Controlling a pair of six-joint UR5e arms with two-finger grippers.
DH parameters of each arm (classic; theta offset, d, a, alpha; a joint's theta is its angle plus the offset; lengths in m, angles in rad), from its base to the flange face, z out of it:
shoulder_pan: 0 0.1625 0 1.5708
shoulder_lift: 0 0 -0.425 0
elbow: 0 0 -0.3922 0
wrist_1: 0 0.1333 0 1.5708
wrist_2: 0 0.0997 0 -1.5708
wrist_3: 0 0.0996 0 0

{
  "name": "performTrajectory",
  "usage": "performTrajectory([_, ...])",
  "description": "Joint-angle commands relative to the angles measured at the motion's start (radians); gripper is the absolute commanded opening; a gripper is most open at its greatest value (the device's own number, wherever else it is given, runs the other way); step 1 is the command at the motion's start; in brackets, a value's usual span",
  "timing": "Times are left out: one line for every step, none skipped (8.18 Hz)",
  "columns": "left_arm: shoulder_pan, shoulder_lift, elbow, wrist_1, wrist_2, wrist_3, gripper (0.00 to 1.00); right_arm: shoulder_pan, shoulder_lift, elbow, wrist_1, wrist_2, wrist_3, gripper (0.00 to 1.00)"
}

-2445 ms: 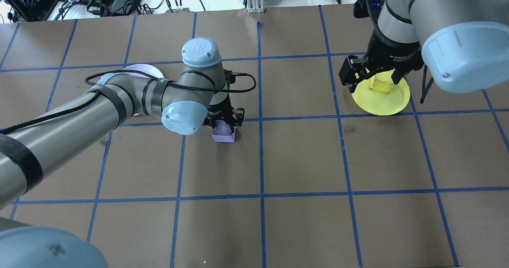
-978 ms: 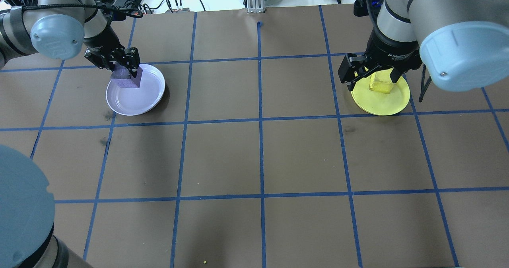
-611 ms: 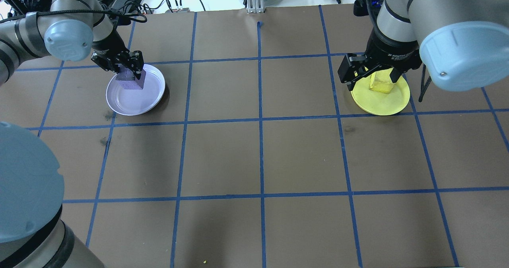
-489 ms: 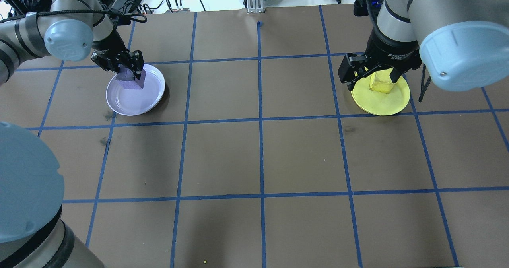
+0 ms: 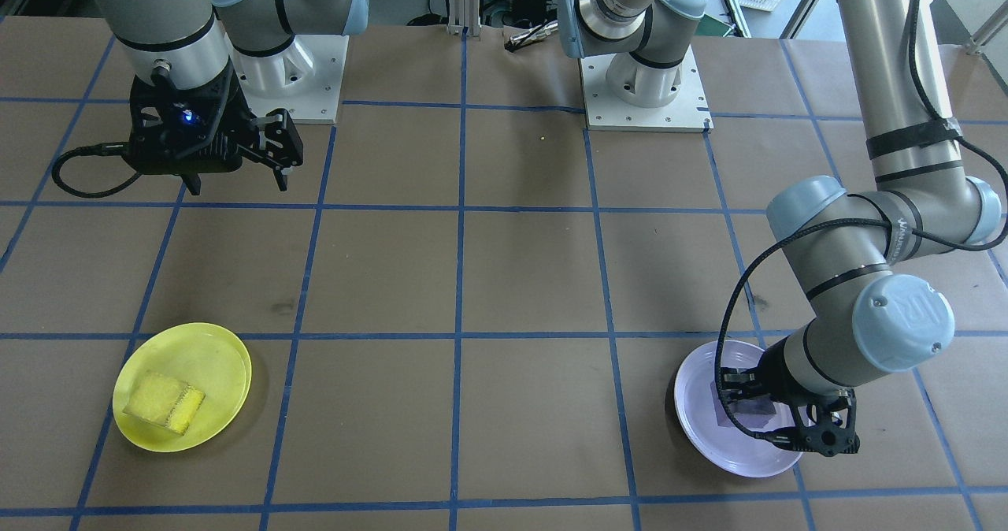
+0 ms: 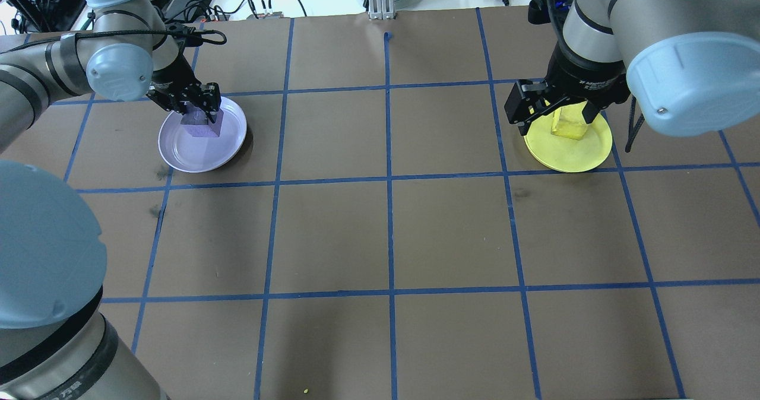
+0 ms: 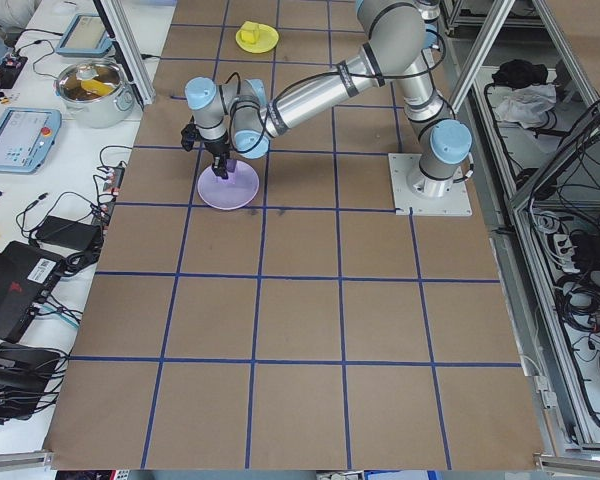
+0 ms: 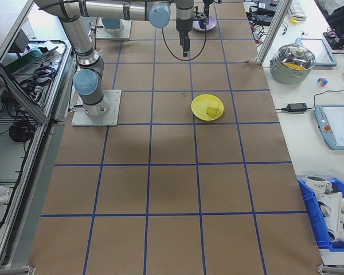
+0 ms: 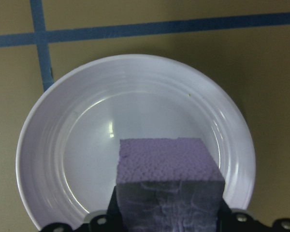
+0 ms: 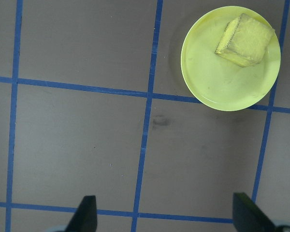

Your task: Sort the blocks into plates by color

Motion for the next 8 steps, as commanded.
performTrajectory([0.000, -0.011, 0.004, 0.008, 0.000, -0.001, 0.90, 0.000, 0.000, 0.000, 0.000, 0.000, 0.000, 1.00])
performTrajectory([0.000, -0.011, 0.011, 0.007, 0.002, -0.004, 0.98, 0.000, 0.000, 0.000, 0.000, 0.000, 0.000, 1.00])
performTrajectory([0.002, -0.011, 0.013, 0.006, -0.003, 0.004, 1.00, 0.000, 0.000, 0.000, 0.000, 0.000, 0.000, 1.00])
performTrajectory([0.017, 0.000, 0.014, -0.012, 0.002, 0.004, 1.00, 0.000, 0.000, 0.000, 0.000, 0.000, 0.000, 1.00])
performTrajectory([0.036, 0.018, 0.017, -0.053, -0.001, 0.004, 1.00, 0.000, 0.000, -0.001, -0.006, 0.000, -0.001, 1.00])
performTrajectory([0.043, 0.050, 0.027, -0.113, -0.006, 0.004, 1.00, 0.000, -0.002, -0.005, -0.005, -0.003, -0.005, 1.00])
performTrajectory([0.034, 0.091, 0.049, -0.156, -0.006, 0.004, 1.00, 0.000, -0.003, -0.017, -0.006, -0.014, -0.012, 1.00])
performTrajectory([0.030, 0.122, 0.077, -0.231, -0.011, 0.004, 1.00, 0.000, -0.008, -0.018, -0.005, -0.017, -0.014, 1.00])
